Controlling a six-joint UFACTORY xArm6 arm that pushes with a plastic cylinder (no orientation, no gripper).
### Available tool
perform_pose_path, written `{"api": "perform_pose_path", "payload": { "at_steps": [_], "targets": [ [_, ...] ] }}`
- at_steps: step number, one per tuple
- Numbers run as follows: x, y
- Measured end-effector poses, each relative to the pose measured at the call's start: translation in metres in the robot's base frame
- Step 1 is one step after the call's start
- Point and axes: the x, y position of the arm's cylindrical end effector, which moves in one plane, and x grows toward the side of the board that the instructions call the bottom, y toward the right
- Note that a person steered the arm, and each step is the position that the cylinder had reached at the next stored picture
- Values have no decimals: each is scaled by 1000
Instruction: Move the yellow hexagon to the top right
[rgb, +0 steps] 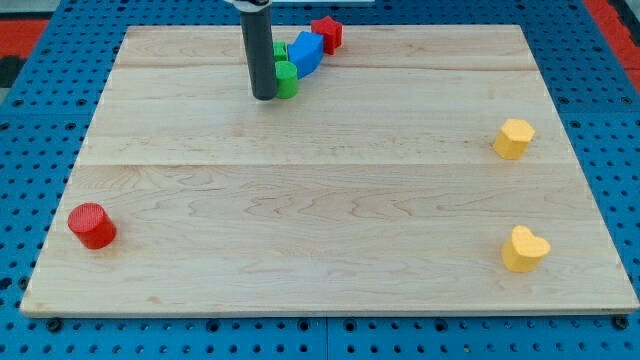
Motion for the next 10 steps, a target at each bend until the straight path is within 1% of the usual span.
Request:
{"api": "perform_pose_path", "payload": {
  "at_steps": [1,2,3,4,5,6,7,8,9,10],
  "targets": [
    [-9,1],
    [-9,1],
    [23,62],
    [86,137],
    [101,189],
    [138,213],
    [144,279],
    [86,291],
    [50,298],
    [102,293]
  ]
}}
